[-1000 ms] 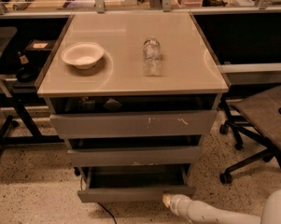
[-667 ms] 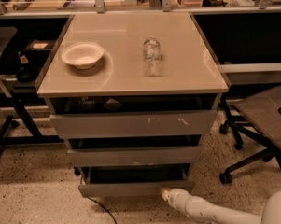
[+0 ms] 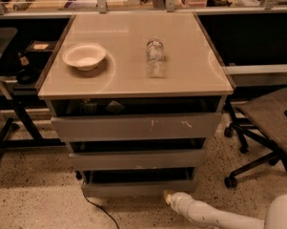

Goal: Close bottom drawer

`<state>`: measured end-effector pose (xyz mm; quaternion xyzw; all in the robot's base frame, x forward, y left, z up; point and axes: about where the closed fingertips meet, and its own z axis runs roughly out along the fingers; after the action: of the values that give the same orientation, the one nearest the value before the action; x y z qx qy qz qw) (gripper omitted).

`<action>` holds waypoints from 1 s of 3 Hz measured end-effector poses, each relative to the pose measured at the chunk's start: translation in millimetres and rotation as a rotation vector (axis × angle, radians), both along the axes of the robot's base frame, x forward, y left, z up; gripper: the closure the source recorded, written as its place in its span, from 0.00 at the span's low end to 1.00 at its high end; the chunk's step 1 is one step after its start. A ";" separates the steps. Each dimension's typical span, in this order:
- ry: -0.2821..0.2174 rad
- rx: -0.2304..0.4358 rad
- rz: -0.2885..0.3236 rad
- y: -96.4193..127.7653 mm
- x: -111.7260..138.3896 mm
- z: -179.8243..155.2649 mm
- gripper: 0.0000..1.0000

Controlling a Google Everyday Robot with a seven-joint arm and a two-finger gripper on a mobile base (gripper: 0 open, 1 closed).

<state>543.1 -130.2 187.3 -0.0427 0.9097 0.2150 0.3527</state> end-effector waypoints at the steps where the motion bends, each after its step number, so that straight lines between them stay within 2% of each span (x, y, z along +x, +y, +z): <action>1: -0.044 -0.010 -0.048 -1.5 24.5 -12.4 1.00; 2: -0.092 -0.034 -0.097 -11.0 57.1 -25.5 1.00; 3: -0.092 -0.034 -0.097 -11.1 57.0 -25.5 1.00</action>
Offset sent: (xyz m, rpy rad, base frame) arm 0.0909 -0.0288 -0.0425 -0.0604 -0.1353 -0.1674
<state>600.1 -141.3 161.8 -0.0146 0.8970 0.1801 0.4035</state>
